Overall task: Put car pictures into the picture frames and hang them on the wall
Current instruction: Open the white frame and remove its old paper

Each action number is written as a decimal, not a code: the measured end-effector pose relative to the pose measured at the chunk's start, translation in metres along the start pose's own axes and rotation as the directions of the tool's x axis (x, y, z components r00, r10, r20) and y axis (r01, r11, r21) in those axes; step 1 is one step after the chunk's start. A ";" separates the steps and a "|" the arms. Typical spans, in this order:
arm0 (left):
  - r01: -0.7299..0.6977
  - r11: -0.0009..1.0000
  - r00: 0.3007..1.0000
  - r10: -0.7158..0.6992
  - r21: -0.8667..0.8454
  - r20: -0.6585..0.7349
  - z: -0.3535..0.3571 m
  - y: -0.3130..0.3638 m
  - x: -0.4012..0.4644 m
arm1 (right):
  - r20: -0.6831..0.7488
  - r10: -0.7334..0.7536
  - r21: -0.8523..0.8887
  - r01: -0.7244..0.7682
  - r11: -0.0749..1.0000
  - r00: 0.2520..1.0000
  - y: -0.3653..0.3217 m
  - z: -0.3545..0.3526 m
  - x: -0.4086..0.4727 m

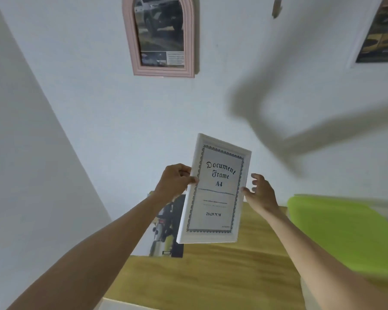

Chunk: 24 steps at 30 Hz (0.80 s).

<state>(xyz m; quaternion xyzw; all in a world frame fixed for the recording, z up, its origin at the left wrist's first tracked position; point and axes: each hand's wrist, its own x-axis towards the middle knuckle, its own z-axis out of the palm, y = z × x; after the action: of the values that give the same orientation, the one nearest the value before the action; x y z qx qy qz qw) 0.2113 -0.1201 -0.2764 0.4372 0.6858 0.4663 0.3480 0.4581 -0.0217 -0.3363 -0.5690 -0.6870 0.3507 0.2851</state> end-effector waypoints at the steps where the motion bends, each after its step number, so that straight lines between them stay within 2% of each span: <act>1: -0.003 1.000 1.000 0.003 0.023 -0.002 0.001 -0.007 -0.005 | 0.005 0.004 0.013 -0.004 1.000 1.000 -0.004 0.006 -0.007; 8: -0.167 0.957 0.985 0.171 0.238 0.003 0.035 -0.025 -0.045 | 0.114 0.002 0.231 -0.029 0.973 0.994 -0.059 0.030 -0.041; 11: -0.250 0.921 0.966 0.258 0.299 0.013 0.050 -0.029 -0.060 | 0.074 0.059 0.220 -0.074 0.973 0.995 -0.075 0.033 -0.050; 14: -0.316 0.904 0.947 0.317 0.289 0.044 0.062 -0.036 -0.068 | -0.025 0.077 0.168 -0.072 0.983 0.997 -0.076 0.033 -0.052; 16: -0.353 0.911 0.936 0.342 0.214 0.086 0.069 -0.042 -0.071 | -0.055 0.093 0.163 -0.083 0.983 0.994 -0.071 0.029 -0.051; 18: -0.382 0.916 0.921 0.365 0.126 0.137 0.072 -0.049 -0.071 | -0.030 0.125 0.236 -0.114 0.965 0.992 -0.065 0.021 -0.051; 20: -0.410 0.903 0.909 0.393 0.129 0.138 0.070 -0.060 -0.068 | 0.065 0.135 0.353 -0.150 0.924 0.989 -0.057 0.011 -0.054; 22: -0.379 0.905 0.926 0.371 0.194 0.073 0.062 -0.074 -0.058 | 0.159 0.115 0.419 -0.172 0.891 0.981 -0.046 0.002 -0.056; 24: -0.239 0.926 0.969 0.246 0.291 0.011 0.051 -0.092 -0.044 | 0.221 0.114 0.464 -0.207 0.861 0.969 -0.032 -0.003 -0.057</act>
<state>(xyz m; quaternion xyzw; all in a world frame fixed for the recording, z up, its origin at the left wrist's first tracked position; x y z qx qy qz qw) 0.2481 -0.1607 -0.3767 0.5588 0.6920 0.4055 0.2109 0.4528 -0.0804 -0.3084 -0.4997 -0.5511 0.5852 0.3226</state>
